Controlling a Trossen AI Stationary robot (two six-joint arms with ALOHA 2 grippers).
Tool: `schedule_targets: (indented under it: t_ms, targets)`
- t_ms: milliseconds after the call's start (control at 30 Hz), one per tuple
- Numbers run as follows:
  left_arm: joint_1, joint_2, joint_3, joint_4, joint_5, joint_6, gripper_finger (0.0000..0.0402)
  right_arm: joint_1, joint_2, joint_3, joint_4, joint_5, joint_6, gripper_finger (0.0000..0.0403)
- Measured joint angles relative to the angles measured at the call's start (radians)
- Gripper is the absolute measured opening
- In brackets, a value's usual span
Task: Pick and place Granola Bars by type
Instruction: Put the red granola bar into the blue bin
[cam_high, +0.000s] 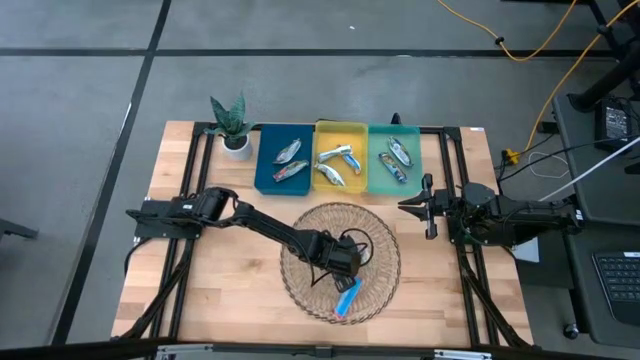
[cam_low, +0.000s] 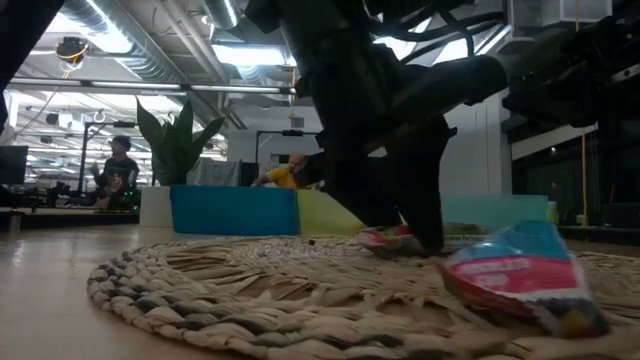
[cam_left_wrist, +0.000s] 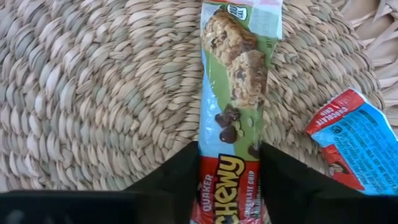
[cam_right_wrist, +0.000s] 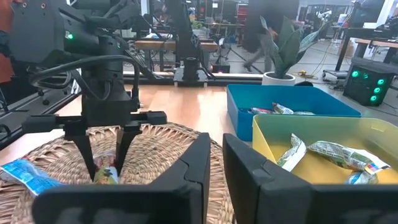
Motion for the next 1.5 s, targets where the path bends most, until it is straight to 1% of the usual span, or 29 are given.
schedule_targets:
  t_ms: [200, 367, 467, 700, 933, 1267, 1400, 1500]
  targets:
    - [-0.004, -0.014, 0.002, -0.024, 0.012, -0.015, 0.0089, 0.0, 0.0, 0.0, 0.0, 0.0, 0.0, 0.0048]
    - [-0.004, -0.021, 0.051, -0.098, -0.018, -0.003, 0.0069, 0.0, 0.0, 0.0, 0.0, 0.0, 0.0, 0.0048]
    - [-0.004, -0.025, 0.092, -0.127, -0.036, 0.025, 0.0066, 0.0, 0.0, 0.0, 0.0, 0.0, 0.0, 0.0048]
    - [-0.004, -0.027, 0.222, -0.25, -0.075, 0.097, 0.0065, 0.0, 0.0, 0.0, 0.0, 0.0, 0.0, 0.0048]
    - [-0.001, -0.028, 0.404, -0.389, -0.128, 0.212, 0.0065, 0.0, 0.0, 0.0, 0.0, 0.0, 0.0, 0.0048]
    - [0.024, -0.031, 0.64, -0.481, -0.181, 0.332, 0.0065, 0.0, 0.0, 0.0, 0.0, 0.0, 0.0, 0.0049]
    - [0.043, -0.088, 0.616, -0.495, -0.195, 0.357, 0.0065, 0.0, 0.0, 0.0, 0.0, 0.0, 0.0, 0.0049]
    - [0.062, -0.131, 0.618, -0.555, -0.232, 0.373, 0.0065, 0.0, 0.0, 0.0, 0.0, 0.0, 0.0, 0.0049]
